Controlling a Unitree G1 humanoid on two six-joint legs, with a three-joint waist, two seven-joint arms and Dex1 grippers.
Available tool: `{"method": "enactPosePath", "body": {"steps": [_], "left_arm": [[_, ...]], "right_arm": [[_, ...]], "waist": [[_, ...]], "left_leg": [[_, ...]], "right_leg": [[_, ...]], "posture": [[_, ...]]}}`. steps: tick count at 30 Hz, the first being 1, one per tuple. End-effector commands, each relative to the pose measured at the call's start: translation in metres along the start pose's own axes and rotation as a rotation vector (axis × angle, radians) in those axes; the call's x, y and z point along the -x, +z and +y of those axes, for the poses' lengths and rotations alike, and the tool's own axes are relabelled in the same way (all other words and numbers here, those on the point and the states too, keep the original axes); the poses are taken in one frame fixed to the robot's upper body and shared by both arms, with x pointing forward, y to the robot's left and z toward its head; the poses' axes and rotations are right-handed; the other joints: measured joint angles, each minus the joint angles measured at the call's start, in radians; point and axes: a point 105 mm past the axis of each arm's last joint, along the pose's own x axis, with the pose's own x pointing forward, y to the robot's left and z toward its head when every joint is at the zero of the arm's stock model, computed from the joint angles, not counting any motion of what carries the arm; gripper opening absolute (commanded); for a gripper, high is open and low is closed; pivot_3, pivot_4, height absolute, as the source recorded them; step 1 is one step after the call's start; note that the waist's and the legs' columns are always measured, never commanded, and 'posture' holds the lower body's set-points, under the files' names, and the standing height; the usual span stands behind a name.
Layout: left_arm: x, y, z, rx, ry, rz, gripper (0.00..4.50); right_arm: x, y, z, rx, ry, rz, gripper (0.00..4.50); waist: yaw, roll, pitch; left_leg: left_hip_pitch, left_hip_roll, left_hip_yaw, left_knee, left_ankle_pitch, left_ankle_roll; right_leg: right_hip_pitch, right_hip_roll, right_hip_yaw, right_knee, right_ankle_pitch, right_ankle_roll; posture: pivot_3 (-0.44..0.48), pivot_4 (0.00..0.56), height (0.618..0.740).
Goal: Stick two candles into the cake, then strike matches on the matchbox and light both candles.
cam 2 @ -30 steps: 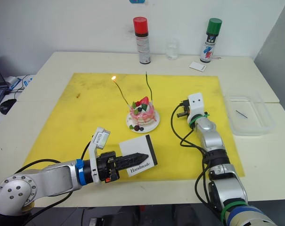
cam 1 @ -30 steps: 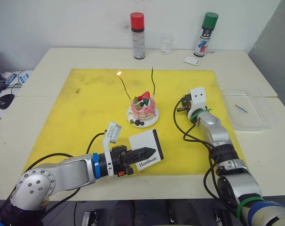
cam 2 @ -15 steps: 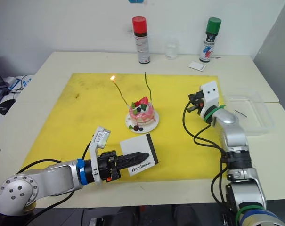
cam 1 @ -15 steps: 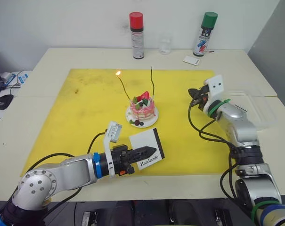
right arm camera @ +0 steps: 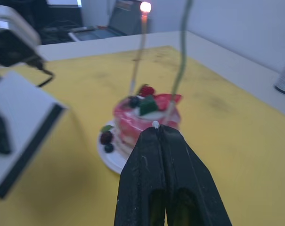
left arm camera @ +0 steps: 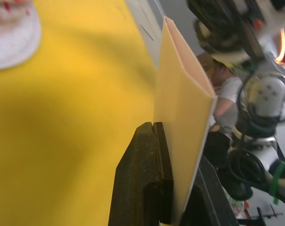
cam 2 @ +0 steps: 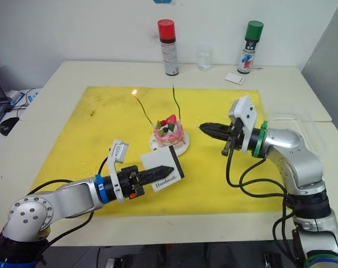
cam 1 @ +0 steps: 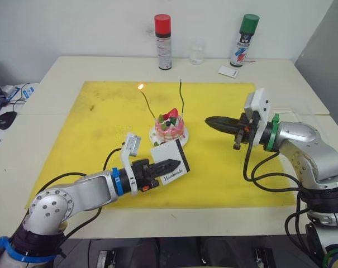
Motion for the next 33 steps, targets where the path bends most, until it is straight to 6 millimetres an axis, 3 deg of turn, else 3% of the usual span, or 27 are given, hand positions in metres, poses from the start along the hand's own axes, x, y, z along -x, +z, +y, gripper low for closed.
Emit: {"method": "enactPosePath", "body": {"steps": [1,8,20,33], "left_arm": [[0.000,0.014,-0.005,-0.009,-0.015,-0.062,0.00],[-0.002,0.013,-0.008,-0.012,-0.027,-0.055,0.00],[-0.003,0.011,-0.016,-0.021,-0.063,-0.037,0.00],[-0.002,0.010,-0.017,-0.020,-0.067,-0.030,0.00]], "right_arm": [[0.005,0.016,0.025,0.085,0.124,-0.024,0.04],[0.007,0.000,0.051,0.151,0.245,0.034,0.04],[-0.001,-0.029,0.053,0.264,0.269,0.123,0.04],[-0.007,-0.025,0.060,0.298,0.294,0.105,0.04]], "waist": [[0.003,0.000,0.000],[0.007,0.000,0.000],[0.008,0.000,0.000],[0.008,0.000,0.000]], "left_leg": [[0.000,0.000,0.000,0.000,0.000,0.000],[0.000,0.000,0.000,0.000,0.000,0.000],[0.000,0.000,0.000,0.001,0.000,0.000],[0.001,0.000,0.000,0.001,0.000,0.000]], "right_leg": [[0.000,0.000,0.000,0.000,0.000,0.000],[0.000,0.000,0.000,0.000,0.000,0.000],[0.001,0.000,0.000,0.000,0.000,0.000],[0.001,0.000,0.000,0.000,0.000,0.000]], "posture": [[0.000,0.150,0.740],[0.000,0.150,0.740],[0.000,0.150,0.740],[0.000,0.150,0.740]]}}
